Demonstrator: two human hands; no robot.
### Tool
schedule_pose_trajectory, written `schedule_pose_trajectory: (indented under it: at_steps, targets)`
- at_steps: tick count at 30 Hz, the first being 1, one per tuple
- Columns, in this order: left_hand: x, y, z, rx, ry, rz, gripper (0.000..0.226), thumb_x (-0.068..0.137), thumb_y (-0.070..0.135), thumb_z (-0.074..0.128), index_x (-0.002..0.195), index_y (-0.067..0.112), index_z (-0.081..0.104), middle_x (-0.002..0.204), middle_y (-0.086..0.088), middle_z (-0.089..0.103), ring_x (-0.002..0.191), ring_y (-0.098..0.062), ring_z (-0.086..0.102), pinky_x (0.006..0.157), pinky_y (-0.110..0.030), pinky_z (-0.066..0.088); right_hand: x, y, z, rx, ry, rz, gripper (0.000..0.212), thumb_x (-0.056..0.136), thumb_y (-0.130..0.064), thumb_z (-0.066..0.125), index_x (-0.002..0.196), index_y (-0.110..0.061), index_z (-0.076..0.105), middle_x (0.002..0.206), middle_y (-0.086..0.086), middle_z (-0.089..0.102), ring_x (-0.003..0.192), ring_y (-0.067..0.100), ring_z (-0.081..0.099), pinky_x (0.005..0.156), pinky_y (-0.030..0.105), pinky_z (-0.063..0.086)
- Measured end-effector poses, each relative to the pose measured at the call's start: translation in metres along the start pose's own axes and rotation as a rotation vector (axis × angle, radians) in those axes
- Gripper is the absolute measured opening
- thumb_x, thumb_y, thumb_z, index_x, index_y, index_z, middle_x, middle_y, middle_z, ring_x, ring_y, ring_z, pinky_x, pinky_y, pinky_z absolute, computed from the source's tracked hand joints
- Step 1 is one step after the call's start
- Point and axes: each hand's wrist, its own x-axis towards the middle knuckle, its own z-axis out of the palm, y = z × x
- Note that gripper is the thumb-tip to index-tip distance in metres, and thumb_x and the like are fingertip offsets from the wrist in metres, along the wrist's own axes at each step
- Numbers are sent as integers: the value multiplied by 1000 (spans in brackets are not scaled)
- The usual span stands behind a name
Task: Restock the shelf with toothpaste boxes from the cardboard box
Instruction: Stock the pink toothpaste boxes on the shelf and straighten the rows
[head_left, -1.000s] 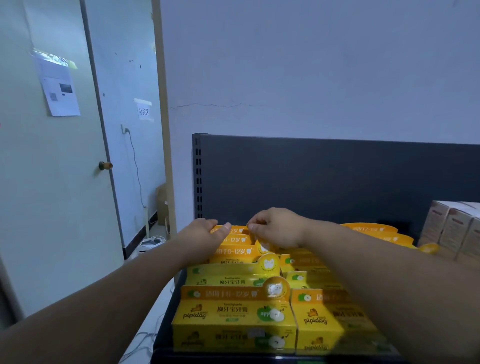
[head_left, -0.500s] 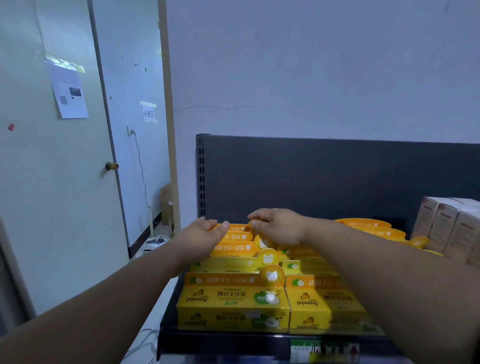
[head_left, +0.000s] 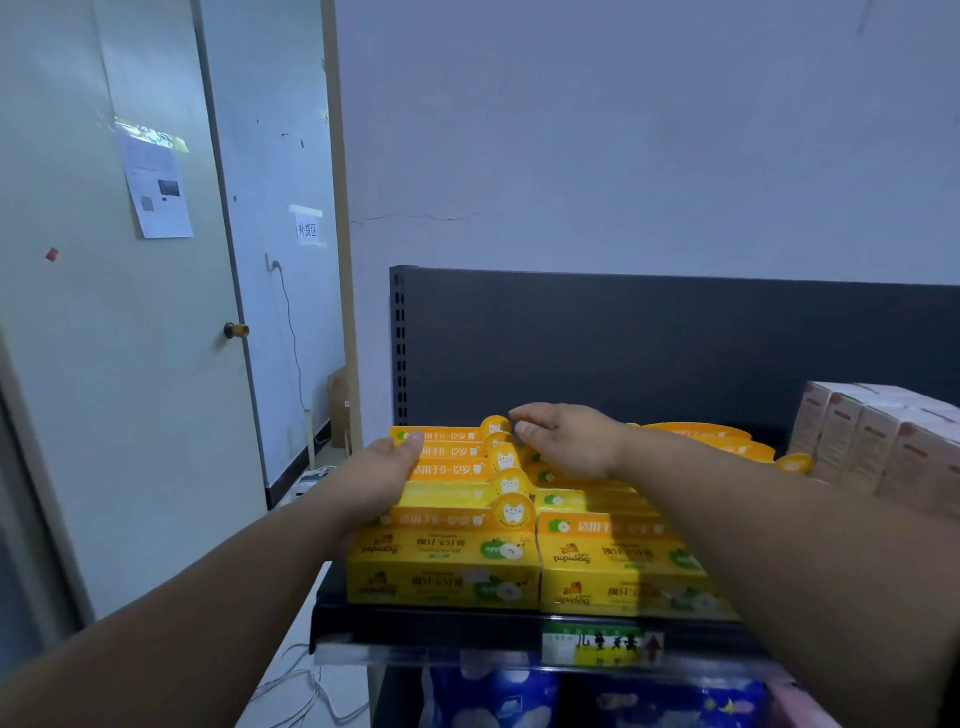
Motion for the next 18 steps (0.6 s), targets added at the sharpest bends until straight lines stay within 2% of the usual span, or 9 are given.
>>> schedule_pose_trajectory:
  at_steps: [2, 4, 5, 7, 10, 13, 18]
  targets:
    - [-8, 5, 0, -39, -23, -4, 48, 97, 57, 32, 123, 21, 49, 110, -13, 65, 95, -31, 67, 89, -46, 52, -9, 3, -3, -16, 14, -21, 47, 105, -37, 32, 150, -23, 33, 153, -1, 38, 141, 19, 33, 113, 32, 29]
    - [-16, 9, -1, 5, -5, 3, 55, 97, 58, 31, 133, 19, 44, 119, -13, 62, 98, -29, 64, 82, -41, 52, -21, 6, -10, -3, 44, -35, 46, 105, -36, 32, 149, -22, 34, 154, -1, 37, 142, 18, 32, 112, 30, 27]
    - [-17, 10, 0, 66, 45, 23, 61, 96, 61, 29, 140, 20, 38, 128, -12, 57, 105, -29, 61, 83, -40, 51, -28, 10, -15, 17, 69, -36, 46, 105, -35, 33, 149, -22, 35, 153, -1, 38, 142, 18, 32, 112, 30, 26]
    - [-20, 15, 8, 239, 184, 100, 67, 95, 62, 27, 149, 23, 26, 146, -10, 43, 124, -31, 49, 97, -38, 42, -44, 20, -28, 63, 131, -24, 45, 105, -33, 33, 148, -20, 37, 151, 0, 41, 140, 18, 35, 110, 27, 27]
    - [-36, 30, 35, 497, 361, 283, 63, 99, 54, 27, 152, 20, 22, 156, -4, 28, 141, -25, 30, 110, -40, 30, -69, 40, -50, 96, 245, 10, 42, 105, -28, 33, 146, -17, 41, 148, 2, 45, 137, 18, 40, 107, 24, 29]
    - [-50, 41, 74, 615, 290, 453, 59, 100, 50, 27, 151, 20, 24, 159, -3, 20, 146, -19, 20, 118, -38, 19, -94, 63, -64, 116, 313, 59, 41, 106, -28, 33, 144, -18, 43, 148, 2, 45, 137, 19, 40, 106, 25, 30]
    - [-73, 53, 144, 825, 149, 617, 58, 100, 52, 23, 152, 28, 20, 161, 2, 8, 148, -15, 7, 119, -39, 4, -135, 97, -68, 31, 282, 109, 42, 105, -28, 37, 145, -19, 42, 148, 2, 46, 136, 19, 41, 107, 26, 31]
